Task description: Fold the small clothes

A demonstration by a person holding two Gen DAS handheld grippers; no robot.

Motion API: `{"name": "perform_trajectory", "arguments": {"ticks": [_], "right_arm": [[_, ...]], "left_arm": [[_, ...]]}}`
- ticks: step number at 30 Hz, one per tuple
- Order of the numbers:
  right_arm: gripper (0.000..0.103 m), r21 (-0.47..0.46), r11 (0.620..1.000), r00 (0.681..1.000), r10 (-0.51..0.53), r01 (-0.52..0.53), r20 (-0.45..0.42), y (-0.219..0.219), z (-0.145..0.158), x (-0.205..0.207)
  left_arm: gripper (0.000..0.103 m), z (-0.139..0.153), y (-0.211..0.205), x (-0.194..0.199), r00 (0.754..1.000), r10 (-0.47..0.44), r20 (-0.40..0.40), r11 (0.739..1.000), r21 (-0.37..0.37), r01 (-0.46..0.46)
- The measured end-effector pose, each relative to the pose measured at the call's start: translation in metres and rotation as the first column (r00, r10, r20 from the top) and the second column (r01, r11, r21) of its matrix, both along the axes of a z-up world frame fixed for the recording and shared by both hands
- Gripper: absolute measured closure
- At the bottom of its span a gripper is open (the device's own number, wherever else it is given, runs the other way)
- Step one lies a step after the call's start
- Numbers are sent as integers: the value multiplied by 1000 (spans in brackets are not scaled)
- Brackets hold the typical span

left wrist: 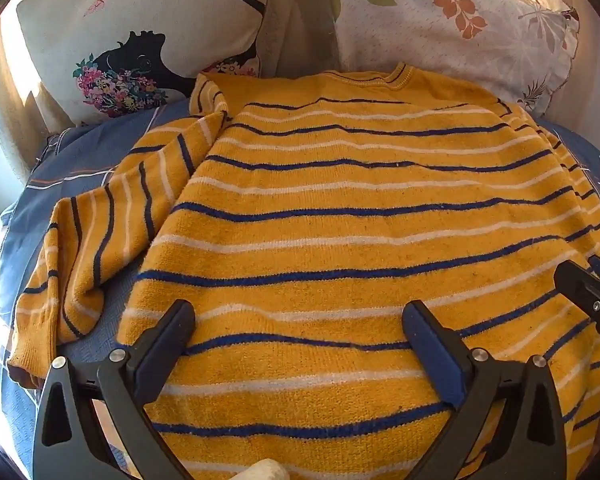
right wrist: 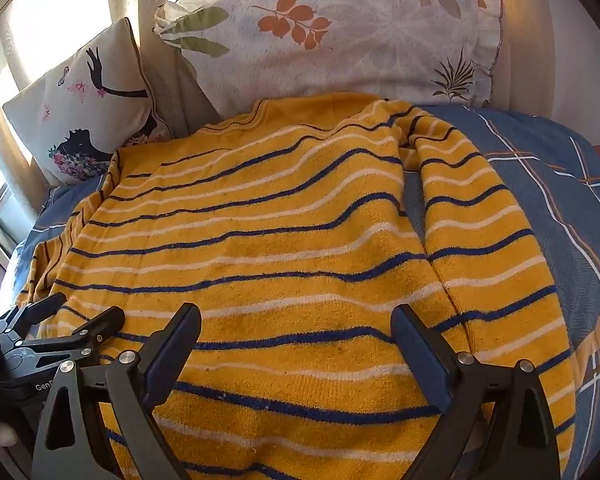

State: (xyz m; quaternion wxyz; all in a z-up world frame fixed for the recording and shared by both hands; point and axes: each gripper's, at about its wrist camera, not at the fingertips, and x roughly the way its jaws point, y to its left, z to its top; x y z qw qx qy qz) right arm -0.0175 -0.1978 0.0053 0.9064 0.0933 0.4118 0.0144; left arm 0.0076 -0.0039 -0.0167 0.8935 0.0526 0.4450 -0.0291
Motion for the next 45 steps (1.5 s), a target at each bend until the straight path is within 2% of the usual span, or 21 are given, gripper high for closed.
{"name": "perform_trajectory", "arguments": {"ticks": [6,36,42,45], "right_arm": [[5,23,1000,1000,3,-3,-4,-2,-3,0],[5,31,999,1000,11,-10,-13,-1,-5,1],[5,31,999,1000,10,-10,-12,-1,-5,2],[5,33,999,1000,6,-6,-5,-2,-4,1]], "left_arm": [[0,-3,14,-2,1000,5,-14,997,-78,-6],[0,1,11,-1,999,26,-22,998,-53,-27],[0,1,13,-1,999,29,-25,997,-65,-31],[0,6,19,-6,998,55,-1,993,-104,-55]]}}
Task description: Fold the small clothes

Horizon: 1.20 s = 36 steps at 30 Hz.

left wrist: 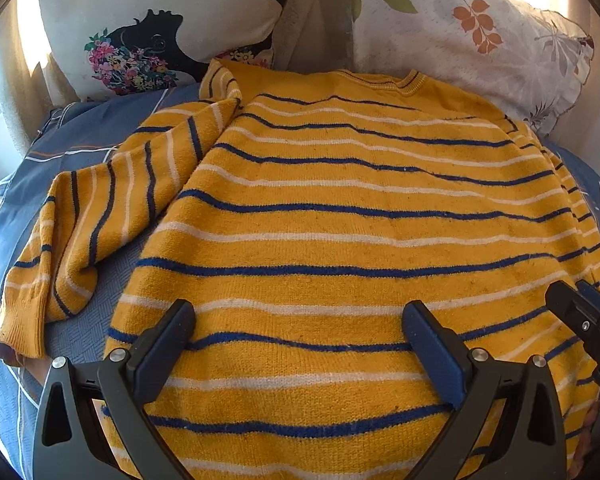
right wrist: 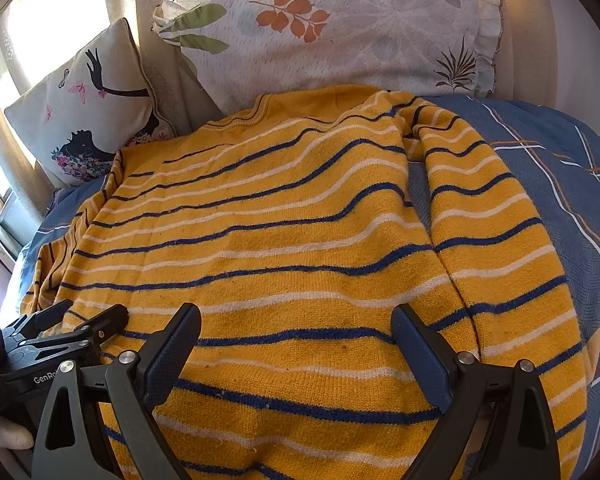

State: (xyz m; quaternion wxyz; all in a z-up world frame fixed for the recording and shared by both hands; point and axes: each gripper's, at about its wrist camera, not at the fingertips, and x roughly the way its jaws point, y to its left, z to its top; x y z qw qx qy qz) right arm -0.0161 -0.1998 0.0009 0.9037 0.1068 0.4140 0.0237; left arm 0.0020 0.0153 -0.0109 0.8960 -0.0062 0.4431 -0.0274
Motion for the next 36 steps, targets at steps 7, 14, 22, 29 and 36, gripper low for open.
{"name": "perform_trajectory", "arguments": {"ticks": [7,14,22,29,36], "right_arm": [[5,-24,998,990,-46,50,136,-7,24,-28],[0,-136,981,915,-72,136,398,4,72,-74],[0,-116,973,899,-133,198,417,3,74,-81],[0,22,995,967,-96,94,238,-6,51,-60],[0,-43,997,957,-47,62,287,11,53,-58]], "left_arm": [[1,39,12,-43,983,46,180,999,-20,-43],[0,72,-1,-72,953,-7,304,1000,-13,11],[0,64,-3,-70,981,-24,192,998,-55,35],[0,52,5,-66,988,-4,153,995,-100,19],[0,51,5,-61,987,-10,159,997,-77,22]]}}
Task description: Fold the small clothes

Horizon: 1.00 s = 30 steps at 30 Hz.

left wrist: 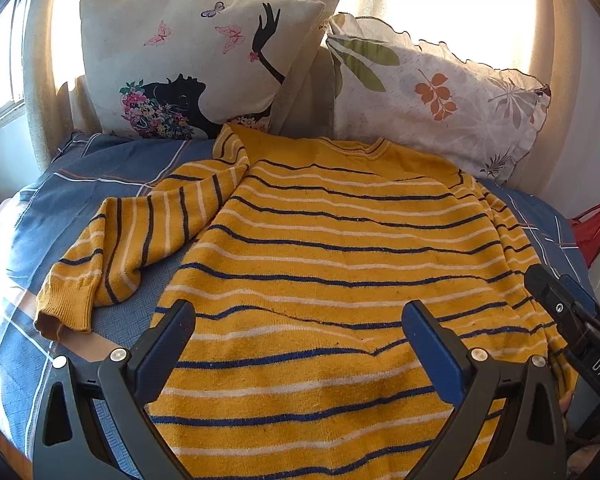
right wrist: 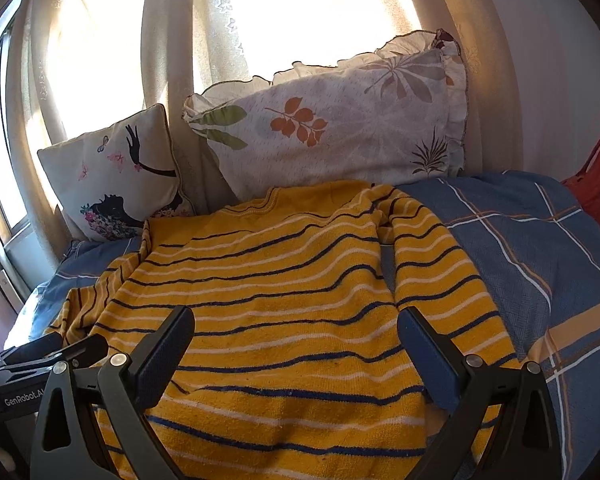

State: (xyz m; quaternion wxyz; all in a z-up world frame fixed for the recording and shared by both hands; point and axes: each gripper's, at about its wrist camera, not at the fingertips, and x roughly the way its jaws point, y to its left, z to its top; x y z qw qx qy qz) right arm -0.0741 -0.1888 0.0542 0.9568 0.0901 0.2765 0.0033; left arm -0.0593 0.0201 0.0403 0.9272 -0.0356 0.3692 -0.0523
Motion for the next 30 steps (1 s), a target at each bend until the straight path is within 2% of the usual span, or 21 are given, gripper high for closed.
{"name": "perform_trajectory", "arguments": {"ticks": [3,6,9,13,17,20,23,27,30], "right_arm": [[0,-28,999,999,45,-45,-20,7,-3,7],[0,71,994,994,92,-87,-58,3,-11,15],[0,123,989,994,91,-83,-65,0,-20,18],[0,117,991,993,71,-60,-95,-1,-32,22],[0,152,988,991,57,-37,-125,-7,-38,27],[0,160,986,990,57,-36,-131,-8,-40,28],[0,160,986,989,64,-43,-129,-7,-41,27],[0,162,985,989,73,-51,-131,-5,-41,28],[0,163,985,988,76,-54,-134,-4,-41,29]], "left_arm": [[0,-1,0,1,1000,4,1,1000,13,-4],[0,-4,1,2,1000,4,-5,1000,18,-4],[0,-5,0,3,1000,-2,-7,1000,20,3],[0,-4,2,4,1000,0,-4,1000,27,0],[0,-4,19,8,999,34,-11,999,26,-34],[0,0,44,9,998,68,-4,997,26,-68],[0,-1,86,8,987,163,11,984,67,-163],[0,-13,147,11,945,327,-5,932,167,-321],[0,-21,188,16,923,382,-41,918,136,-374]]}}
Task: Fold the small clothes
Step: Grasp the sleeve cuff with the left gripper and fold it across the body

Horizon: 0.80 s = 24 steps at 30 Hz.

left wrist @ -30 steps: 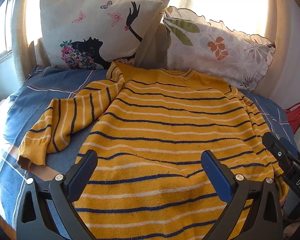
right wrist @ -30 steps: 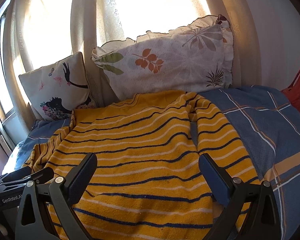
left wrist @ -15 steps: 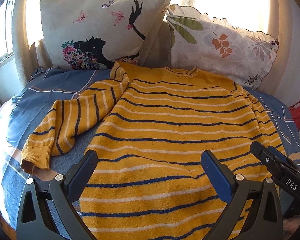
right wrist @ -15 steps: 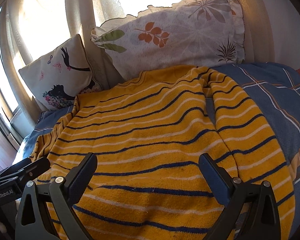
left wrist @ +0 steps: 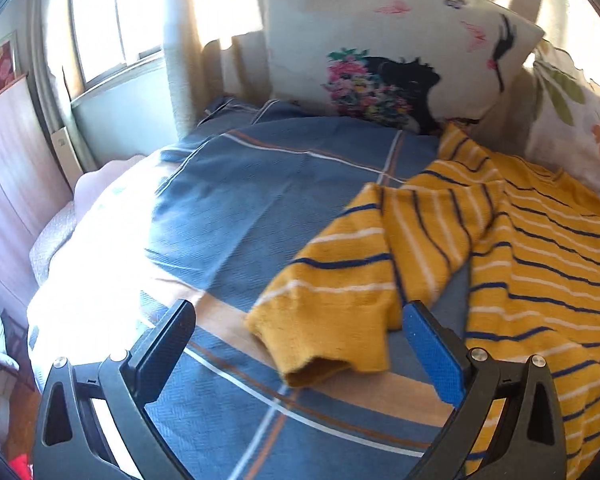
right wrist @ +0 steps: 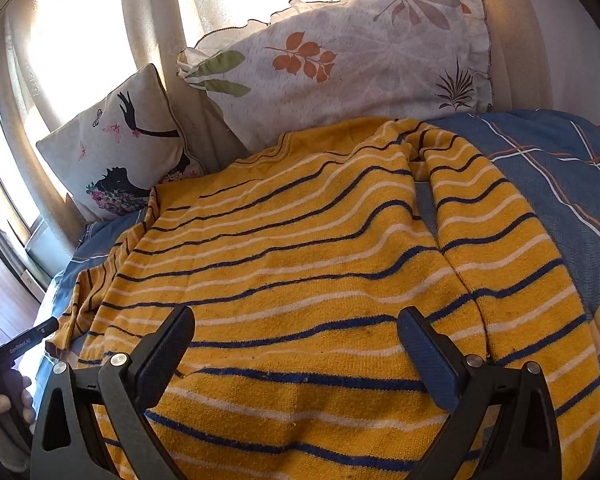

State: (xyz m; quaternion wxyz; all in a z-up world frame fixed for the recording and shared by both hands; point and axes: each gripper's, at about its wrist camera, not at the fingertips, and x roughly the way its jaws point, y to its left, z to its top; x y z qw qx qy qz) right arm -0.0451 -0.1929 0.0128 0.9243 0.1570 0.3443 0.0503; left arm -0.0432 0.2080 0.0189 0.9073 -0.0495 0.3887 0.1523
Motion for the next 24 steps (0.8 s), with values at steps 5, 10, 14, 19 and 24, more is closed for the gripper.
{"name": "perform_trajectory", "arguments": {"ticks": [5,10,14,19,24], "right_arm": [[0,-3,1000,1000,-5,5,-3,0,-1,0],[0,-2,1000,1000,-12,12,-17,-1,-2,2],[0,-4,1000,999,-16,16,-28,-1,-3,3],[0,-4,1000,999,-12,12,-35,-1,-4,4],[0,8,1000,999,-11,11,-41,-2,-4,6]], "left_arm": [[6,-27,29,29,995,-55,-78,986,-161,42],[65,-24,17,35,994,-85,-76,984,-165,72],[92,-3,46,24,997,56,-46,990,-129,-62],[90,16,95,2,965,261,-11,964,-55,-261],[55,26,93,-31,970,233,69,964,-145,-221]]}}
